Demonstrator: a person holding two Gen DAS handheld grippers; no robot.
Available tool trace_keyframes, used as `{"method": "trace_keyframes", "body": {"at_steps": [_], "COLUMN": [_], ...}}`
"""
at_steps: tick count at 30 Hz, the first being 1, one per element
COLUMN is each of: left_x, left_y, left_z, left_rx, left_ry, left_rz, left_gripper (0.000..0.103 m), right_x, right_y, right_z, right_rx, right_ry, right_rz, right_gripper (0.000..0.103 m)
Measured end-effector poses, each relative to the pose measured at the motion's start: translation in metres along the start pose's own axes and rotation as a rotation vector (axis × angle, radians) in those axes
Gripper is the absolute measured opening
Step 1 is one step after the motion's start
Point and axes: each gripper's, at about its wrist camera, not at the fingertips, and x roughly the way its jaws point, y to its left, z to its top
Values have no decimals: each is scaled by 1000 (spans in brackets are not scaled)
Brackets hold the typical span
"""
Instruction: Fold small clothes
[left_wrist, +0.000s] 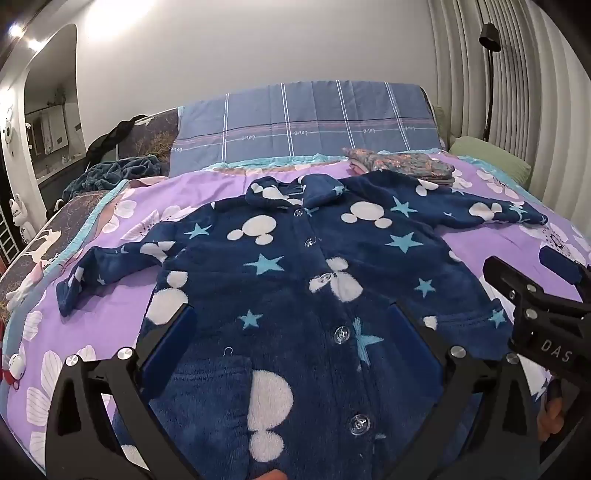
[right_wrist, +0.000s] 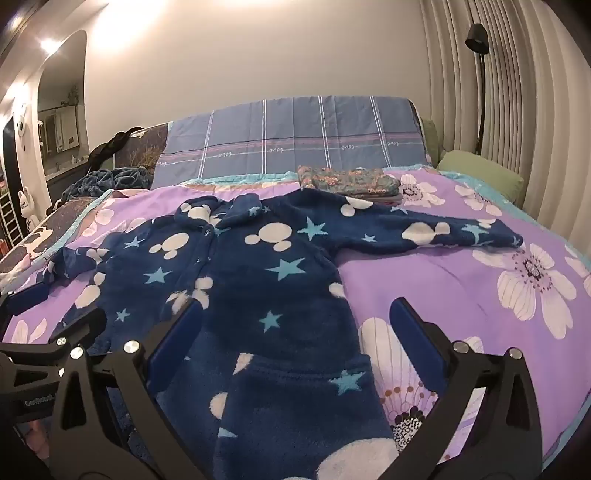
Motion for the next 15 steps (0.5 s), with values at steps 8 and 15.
{"method": "trace_keyframes", "body": {"at_steps": [8,15], "left_x": [1,-11], "left_y": [-3,-1], "left_z": [-1,-5], "left_rx": [5,9], "left_ry": [3,-24], "left_rz": [-7,-5], "left_gripper": [102,102], "right_x": [-1,-2], "right_y": [-2,1], "right_z": [-2,-2], "right_rx": [25,7], "right_ry": [23,35], "right_rz": [-9,2], "right_gripper": [101,101]}}
